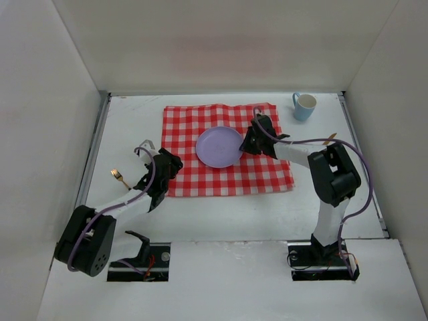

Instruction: Set the dinner table for one person

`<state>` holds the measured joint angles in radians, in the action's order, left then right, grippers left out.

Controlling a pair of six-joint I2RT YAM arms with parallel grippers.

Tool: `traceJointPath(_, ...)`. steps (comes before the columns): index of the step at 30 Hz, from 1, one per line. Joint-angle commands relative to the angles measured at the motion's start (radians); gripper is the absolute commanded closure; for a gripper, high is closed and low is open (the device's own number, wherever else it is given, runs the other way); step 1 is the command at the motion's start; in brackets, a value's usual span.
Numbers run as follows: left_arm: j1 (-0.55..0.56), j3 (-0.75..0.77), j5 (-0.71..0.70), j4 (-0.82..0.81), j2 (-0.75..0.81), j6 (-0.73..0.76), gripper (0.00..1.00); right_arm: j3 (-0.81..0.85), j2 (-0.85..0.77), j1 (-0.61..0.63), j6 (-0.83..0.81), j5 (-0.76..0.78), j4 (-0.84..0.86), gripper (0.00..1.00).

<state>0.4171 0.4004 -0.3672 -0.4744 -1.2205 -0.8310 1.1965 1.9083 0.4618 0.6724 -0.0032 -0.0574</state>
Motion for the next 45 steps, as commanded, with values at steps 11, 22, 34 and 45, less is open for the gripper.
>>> traceJointPath(11, -0.018, 0.015, -0.018, -0.061, 0.018, 0.009, 0.57, -0.034, -0.210, 0.001, -0.030, 0.072, -0.007, 0.38)
traceJointPath(22, 0.054, 0.018, -0.055, -0.076, 0.044, 0.116, 0.88, 0.201, -0.239, -0.317, -0.111, 0.331, -0.094, 0.88)
traceJointPath(34, 0.073, -0.035, -0.075, -0.162, 0.047, 0.139, 0.71, 0.575, 0.072, -0.493, -0.181, 0.399, -0.311, 0.42)
traceJointPath(45, 0.073, -0.035, -0.082, -0.178, 0.016, 0.138, 0.69, 0.684, 0.228, -0.515, -0.180, 0.350, -0.371, 0.48)
